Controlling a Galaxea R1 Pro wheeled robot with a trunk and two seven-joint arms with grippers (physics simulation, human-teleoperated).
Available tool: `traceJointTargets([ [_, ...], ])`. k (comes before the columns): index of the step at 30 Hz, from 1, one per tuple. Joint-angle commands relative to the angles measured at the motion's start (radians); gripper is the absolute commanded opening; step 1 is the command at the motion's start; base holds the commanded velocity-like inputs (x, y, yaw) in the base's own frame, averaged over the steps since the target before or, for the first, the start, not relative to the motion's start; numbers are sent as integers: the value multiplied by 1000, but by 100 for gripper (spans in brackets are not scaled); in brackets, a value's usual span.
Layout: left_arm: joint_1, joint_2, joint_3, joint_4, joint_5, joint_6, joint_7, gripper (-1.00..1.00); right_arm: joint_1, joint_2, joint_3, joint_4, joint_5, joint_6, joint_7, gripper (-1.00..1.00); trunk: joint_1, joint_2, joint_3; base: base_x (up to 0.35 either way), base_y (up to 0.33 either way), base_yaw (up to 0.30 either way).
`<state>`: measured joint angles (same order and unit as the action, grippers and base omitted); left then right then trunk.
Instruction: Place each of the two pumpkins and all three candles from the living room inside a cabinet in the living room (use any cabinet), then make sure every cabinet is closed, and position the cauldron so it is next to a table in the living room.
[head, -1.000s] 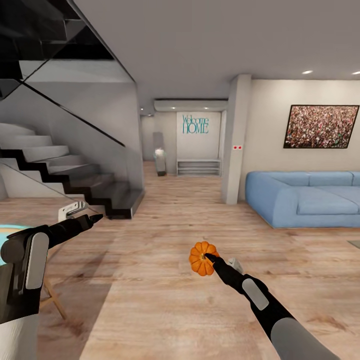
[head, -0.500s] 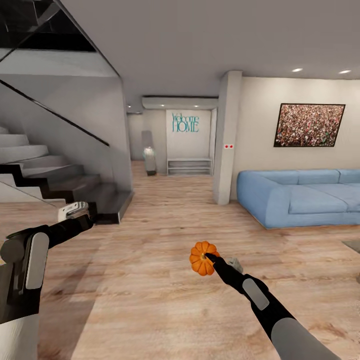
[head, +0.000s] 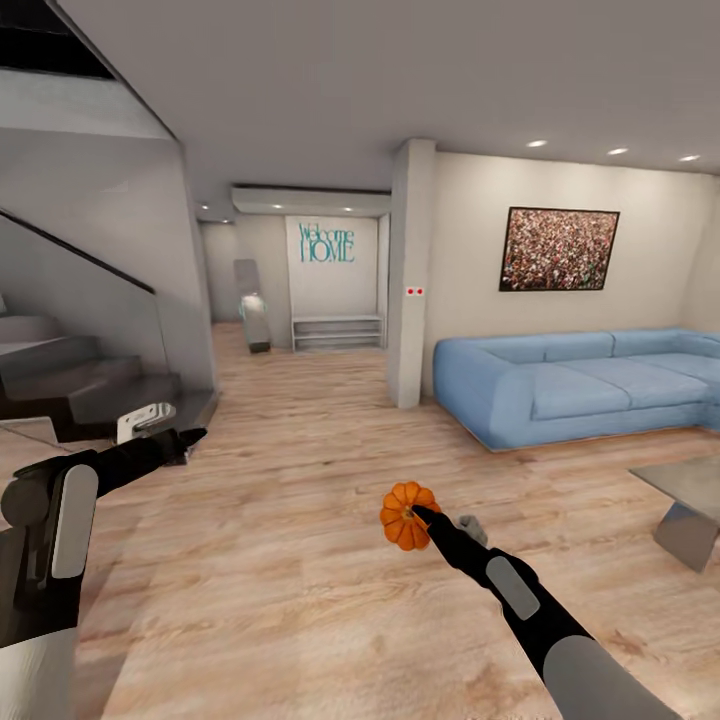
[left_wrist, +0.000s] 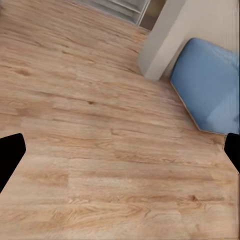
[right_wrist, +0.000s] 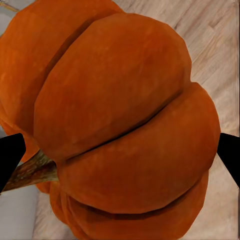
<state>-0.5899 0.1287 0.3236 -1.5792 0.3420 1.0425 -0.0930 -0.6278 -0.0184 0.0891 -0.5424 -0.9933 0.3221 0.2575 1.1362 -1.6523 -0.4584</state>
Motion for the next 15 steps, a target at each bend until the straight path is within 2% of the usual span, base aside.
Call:
traceJointTargets([
  [1,-1,0,2,-1,-8,5,-10,100,-1,-1,4,-1,-10,2,0,-100,0,-1,-1,33,0,-275],
  [15,-1,0,1,-1,-8,5,-10,100,-1,-2,3,-1,-13,2,0,-100,0,-1,-1,5,0,-276],
])
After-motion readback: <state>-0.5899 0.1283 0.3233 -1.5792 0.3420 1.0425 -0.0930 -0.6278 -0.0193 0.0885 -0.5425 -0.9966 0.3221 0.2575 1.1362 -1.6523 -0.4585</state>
